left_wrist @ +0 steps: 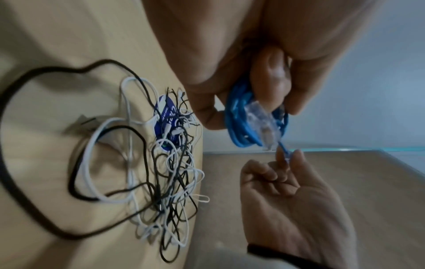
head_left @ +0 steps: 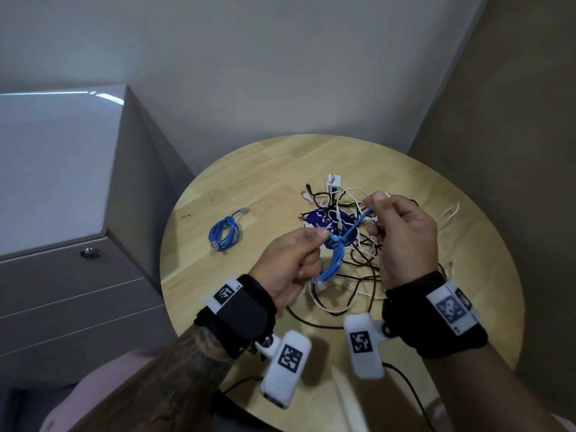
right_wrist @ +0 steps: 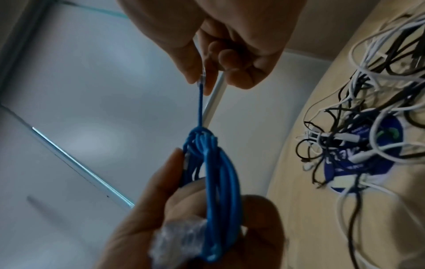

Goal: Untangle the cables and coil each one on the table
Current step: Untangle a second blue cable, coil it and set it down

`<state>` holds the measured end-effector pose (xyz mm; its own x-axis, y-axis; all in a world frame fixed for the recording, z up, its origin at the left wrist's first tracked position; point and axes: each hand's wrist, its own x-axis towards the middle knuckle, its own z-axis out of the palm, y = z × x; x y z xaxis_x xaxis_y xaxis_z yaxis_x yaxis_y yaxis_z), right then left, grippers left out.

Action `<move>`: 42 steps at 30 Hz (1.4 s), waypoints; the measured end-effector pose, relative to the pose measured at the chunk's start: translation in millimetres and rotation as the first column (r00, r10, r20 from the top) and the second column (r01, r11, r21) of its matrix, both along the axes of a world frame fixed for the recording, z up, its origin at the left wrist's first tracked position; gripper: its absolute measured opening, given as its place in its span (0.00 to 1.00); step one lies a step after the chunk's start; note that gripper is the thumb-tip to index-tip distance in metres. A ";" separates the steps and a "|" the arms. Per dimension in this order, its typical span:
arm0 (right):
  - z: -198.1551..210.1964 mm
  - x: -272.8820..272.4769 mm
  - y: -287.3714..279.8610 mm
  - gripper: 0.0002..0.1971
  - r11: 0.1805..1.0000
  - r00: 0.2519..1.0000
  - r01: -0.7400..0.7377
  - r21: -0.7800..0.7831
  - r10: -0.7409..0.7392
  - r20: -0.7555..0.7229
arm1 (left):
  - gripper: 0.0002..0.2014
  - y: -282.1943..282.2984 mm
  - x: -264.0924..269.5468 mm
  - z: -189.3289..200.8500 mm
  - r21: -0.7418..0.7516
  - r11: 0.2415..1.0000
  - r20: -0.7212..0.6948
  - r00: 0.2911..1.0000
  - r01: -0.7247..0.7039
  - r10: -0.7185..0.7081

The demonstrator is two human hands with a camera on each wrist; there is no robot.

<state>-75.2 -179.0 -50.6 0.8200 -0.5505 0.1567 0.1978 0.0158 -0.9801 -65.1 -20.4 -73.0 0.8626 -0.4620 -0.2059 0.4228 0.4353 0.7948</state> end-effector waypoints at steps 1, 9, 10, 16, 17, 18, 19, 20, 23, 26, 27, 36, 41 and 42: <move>2.2 -1.1 -1.6 0.11 0.999 1.000 0.000 -0.038 0.001 0.014 | 0.08 -1.5 -0.6 0.8 -0.011 0.999 -0.015 0.999 0.034 -0.034; -5.7 4.4 -15.8 0.06 0.988 0.988 -0.144 0.062 0.147 -0.046 | 0.07 7.0 16.2 -1.1 -0.162 0.987 -0.047 0.999 -0.001 -0.007; -8.3 4.0 -15.2 0.05 0.972 0.975 -0.205 0.115 0.213 -0.060 | 0.06 11.1 19.4 0.8 -0.164 0.986 -0.042 0.999 -0.027 0.020; -32.3 1.8 7.1 0.06 0.923 0.911 -0.358 -0.140 0.313 -0.269 | 0.03 17.5 27.4 2.7 -0.138 0.987 0.011 0.996 -0.088 0.090; -33.4 1.3 12.2 0.08 0.913 0.891 -0.392 -0.112 0.347 -0.291 | 0.03 17.2 29.1 0.8 -0.109 0.989 0.027 0.994 -0.101 0.104; -32.6 -0.3 17.5 0.08 0.912 0.872 -0.410 -0.015 0.387 -0.298 | 0.04 18.2 30.8 -1.3 -0.064 0.991 0.052 0.991 -0.117 0.121; -31.6 -1.5 21.5 0.08 0.903 0.856 -0.413 0.117 0.429 -0.288 | 0.06 19.7 33.0 -3.3 -0.005 0.991 0.090 0.987 -0.136 0.136; -30.9 -1.9 24.0 0.08 0.884 0.846 -0.405 0.235 0.459 -0.269 | 0.07 21.4 35.7 -5.8 0.066 0.985 0.138 0.979 -0.157 0.147; -30.7 -2.4 24.6 0.15 0.832 0.826 -0.400 0.384 0.509 -0.243 | 0.07 23.8 37.1 -7.8 0.263 0.945 0.320 0.942 -0.195 0.105; -30.3 -3.8 25.3 0.18 0.756 0.806 -0.410 0.511 0.562 -0.185 | 0.10 18.3 31.6 -7.7 0.293 0.932 0.391 0.916 -0.215 0.089; -31.2 -3.7 25.5 0.19 0.740 0.800 -0.423 0.523 0.576 -0.167 | 0.10 16.6 30.3 -7.5 0.293 0.929 0.398 0.912 -0.227 0.097; -33.4 -6.8 24.9 0.07 0.871 0.888 -0.422 -0.251 0.342 -0.307 | 0.05 20.8 30.8 -6.0 0.411 0.848 0.466 0.877 -0.333 0.118; -37.0 -6.5 16.4 0.20 0.384 0.960 -0.265 -0.885 0.023 -0.278 | 0.02 23.6 33.9 -13.9 0.510 0.767 0.520 0.850 -0.388 0.084; -35.0 -7.1 16.2 0.21 0.311 0.968 -0.243 -0.919 0.015 -0.251 | 0.03 26.4 35.8 -16.2 0.540 0.738 0.535 0.842 -0.404 0.069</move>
<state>-82.3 -162.7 -85.6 0.9374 -0.0100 0.3481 0.1248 -0.9235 -0.3627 -29.3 6.0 -89.3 0.9865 -0.1436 0.0781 -0.1040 -0.1828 0.9776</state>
